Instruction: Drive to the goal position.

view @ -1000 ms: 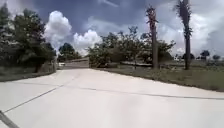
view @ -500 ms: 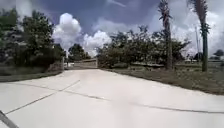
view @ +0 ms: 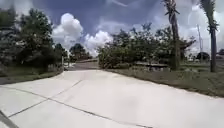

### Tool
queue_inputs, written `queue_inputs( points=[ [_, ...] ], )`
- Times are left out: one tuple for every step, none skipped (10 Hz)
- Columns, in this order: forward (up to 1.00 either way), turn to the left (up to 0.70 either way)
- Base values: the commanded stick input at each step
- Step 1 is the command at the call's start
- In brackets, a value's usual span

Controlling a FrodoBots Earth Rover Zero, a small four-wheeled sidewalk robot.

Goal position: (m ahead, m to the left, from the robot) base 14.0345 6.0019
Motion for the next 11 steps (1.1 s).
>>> queue_inputs(
  points=[
    [0.85, 0.00],
    [0.85, 0.00],
    [0.85, 0.01],
    [0.85, 0.05],
    [0.85, 0.26],
    [0.85, 0.34],
    [0.85, 0.34],
    [0.85, 0.34],
    [0.85, 0.34],
    [0.85, 0.26],
    [0.85, 0.00]
  ],
)
